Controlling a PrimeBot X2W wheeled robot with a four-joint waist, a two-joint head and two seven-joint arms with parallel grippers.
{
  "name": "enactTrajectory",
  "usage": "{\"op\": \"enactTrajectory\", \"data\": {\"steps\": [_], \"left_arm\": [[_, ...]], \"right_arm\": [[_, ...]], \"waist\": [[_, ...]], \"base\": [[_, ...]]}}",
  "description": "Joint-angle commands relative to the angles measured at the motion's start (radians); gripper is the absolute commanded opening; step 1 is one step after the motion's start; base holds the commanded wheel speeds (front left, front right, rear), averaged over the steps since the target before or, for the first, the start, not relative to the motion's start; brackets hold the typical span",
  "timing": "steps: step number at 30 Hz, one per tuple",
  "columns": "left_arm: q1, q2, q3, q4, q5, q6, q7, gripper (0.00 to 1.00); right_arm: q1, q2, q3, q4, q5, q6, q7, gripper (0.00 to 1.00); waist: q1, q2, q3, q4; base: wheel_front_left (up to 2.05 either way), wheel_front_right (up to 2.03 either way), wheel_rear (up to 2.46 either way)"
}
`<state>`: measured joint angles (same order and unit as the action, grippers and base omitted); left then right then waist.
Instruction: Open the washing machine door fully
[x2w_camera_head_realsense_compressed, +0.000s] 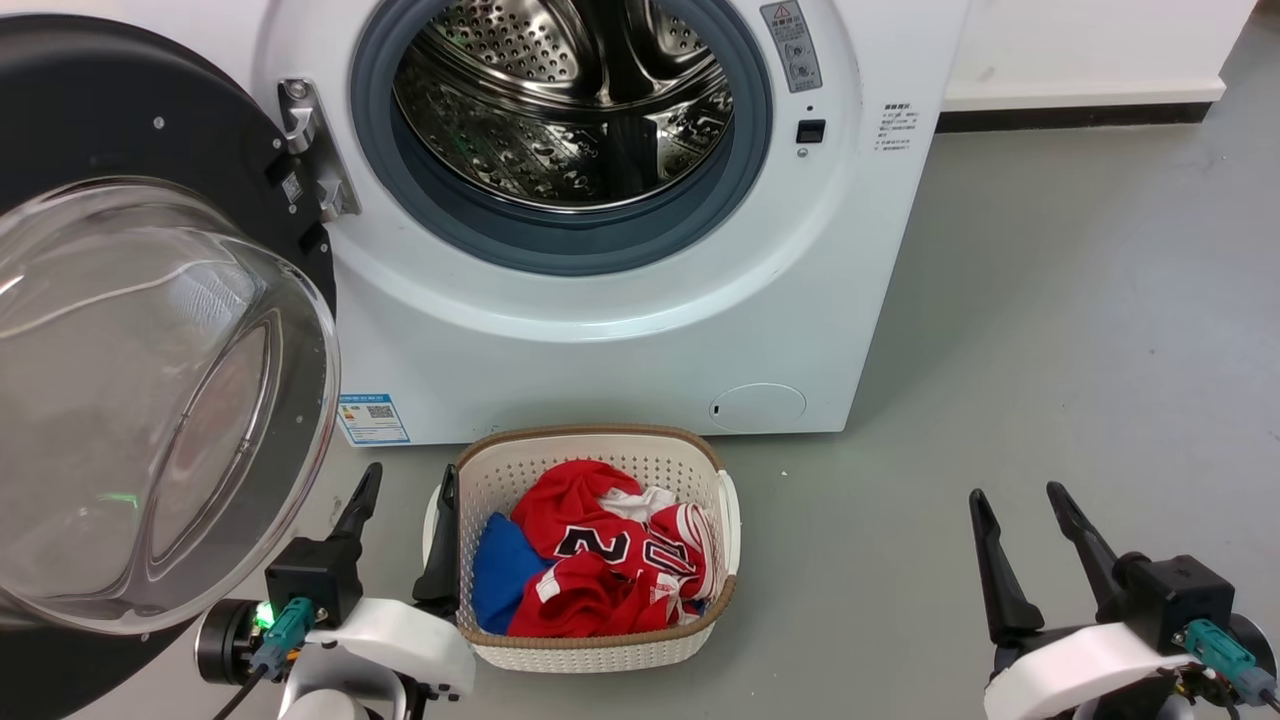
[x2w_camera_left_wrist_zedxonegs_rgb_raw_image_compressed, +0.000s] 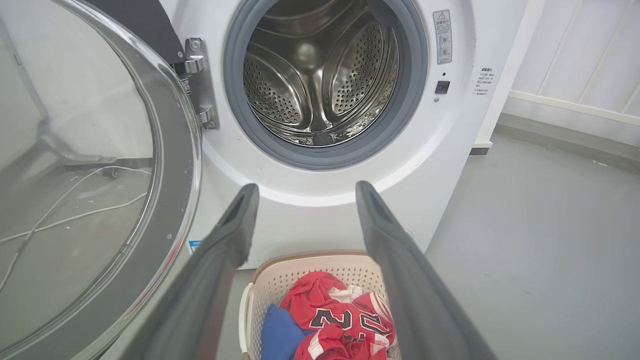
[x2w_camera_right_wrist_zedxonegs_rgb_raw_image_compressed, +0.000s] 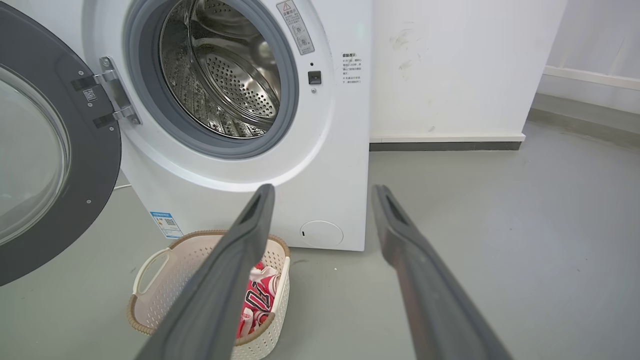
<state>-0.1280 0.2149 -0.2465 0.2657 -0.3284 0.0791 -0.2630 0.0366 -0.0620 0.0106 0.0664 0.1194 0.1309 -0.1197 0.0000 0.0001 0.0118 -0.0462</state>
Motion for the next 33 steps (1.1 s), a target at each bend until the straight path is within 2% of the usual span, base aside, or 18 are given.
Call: {"op": "enactTrajectory", "data": {"steps": [1, 31, 32, 33], "left_arm": [[-0.011, -0.002, 0.008, -0.002, 0.01, -0.006, -0.002, 1.0], [0.033, -0.036, 0.042, 0.014, 0.032, -0.033, -0.002, 1.0], [0.022, -0.035, 0.04, 0.014, 0.027, -0.031, 0.0, 0.0], [0.024, -0.036, 0.039, 0.022, 0.026, -0.031, 0.001, 0.0]], "right_arm": [[-0.021, -0.006, 0.004, 0.007, 0.003, 0.0, -0.007, 1.0], [-0.03, -0.01, -0.005, 0.042, 0.008, 0.0, -0.032, 1.0], [-0.022, -0.011, -0.004, 0.042, 0.011, 0.0, -0.027, 0.0], [-0.018, -0.01, -0.003, 0.049, 0.012, 0.0, -0.026, 0.0]], "waist": [[0.0, -0.0001, 0.005, 0.0], [0.0, -0.0001, -0.007, 0.018], [0.0, -0.0001, -0.007, 0.018], [0.0, -0.0001, -0.007, 0.019]], "base": [[0.0, 0.0, 0.0], [0.0, 0.0, 0.0], [0.0, 0.0, 0.0], [0.0, 0.0, 0.0]]}}
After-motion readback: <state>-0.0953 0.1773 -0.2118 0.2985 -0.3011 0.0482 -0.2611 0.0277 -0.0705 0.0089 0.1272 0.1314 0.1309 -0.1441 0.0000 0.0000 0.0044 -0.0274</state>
